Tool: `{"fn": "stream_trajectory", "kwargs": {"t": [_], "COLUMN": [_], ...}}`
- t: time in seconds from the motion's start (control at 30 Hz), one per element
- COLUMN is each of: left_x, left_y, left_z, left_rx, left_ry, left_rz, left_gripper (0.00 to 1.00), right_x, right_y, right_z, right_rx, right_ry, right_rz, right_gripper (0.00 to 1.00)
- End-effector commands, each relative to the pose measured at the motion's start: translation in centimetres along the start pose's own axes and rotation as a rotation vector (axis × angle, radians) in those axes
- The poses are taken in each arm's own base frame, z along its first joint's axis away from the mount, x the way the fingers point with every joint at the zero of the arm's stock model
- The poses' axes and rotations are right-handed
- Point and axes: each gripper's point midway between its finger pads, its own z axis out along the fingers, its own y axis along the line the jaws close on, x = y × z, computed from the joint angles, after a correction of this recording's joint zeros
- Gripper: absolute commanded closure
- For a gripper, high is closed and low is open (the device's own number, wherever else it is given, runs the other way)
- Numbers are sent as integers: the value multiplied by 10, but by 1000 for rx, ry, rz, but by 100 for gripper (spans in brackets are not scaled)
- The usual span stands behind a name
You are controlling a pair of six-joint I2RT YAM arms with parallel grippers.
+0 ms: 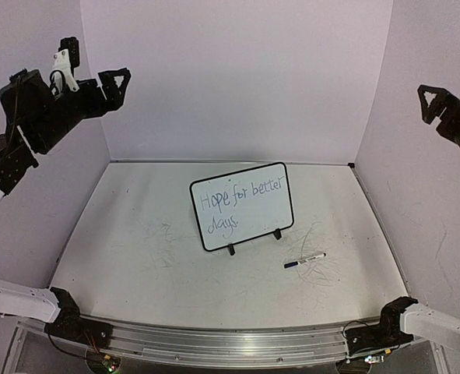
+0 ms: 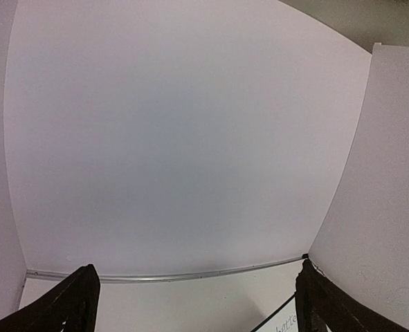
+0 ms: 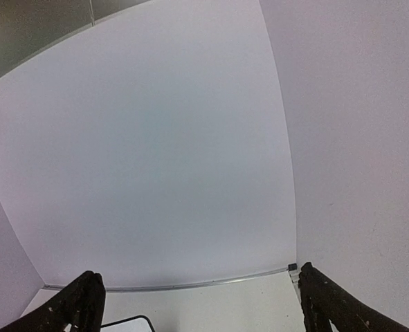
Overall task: Write a sentence on the whiteboard
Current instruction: Reset both arms
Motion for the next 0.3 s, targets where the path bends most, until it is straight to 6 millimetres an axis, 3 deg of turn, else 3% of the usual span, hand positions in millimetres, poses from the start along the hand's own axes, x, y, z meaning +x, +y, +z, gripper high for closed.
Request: {"fn": "stream_trajectory", "kwargs": {"t": [0.0,0.13,0.27], "left_x": [-28,-34,-34], "left_y": [6,8,8], "left_z": [-11,-16,-16], "left_rx": [-23,-29,-30], "left_ry": [-58,-73,-71], "left_rz": [6,-1,-3], "left_gripper": [0,1,1], "right_x": [-9,-21,-19], "right_y": [-3,0,-3], "right_z": [-2,-15,-18], "right_rx": [20,-8,-5], "right_ry": [-12,-63,-85], "right_rz": [-68,-60,-36], "right_gripper": [2,2,2]}}
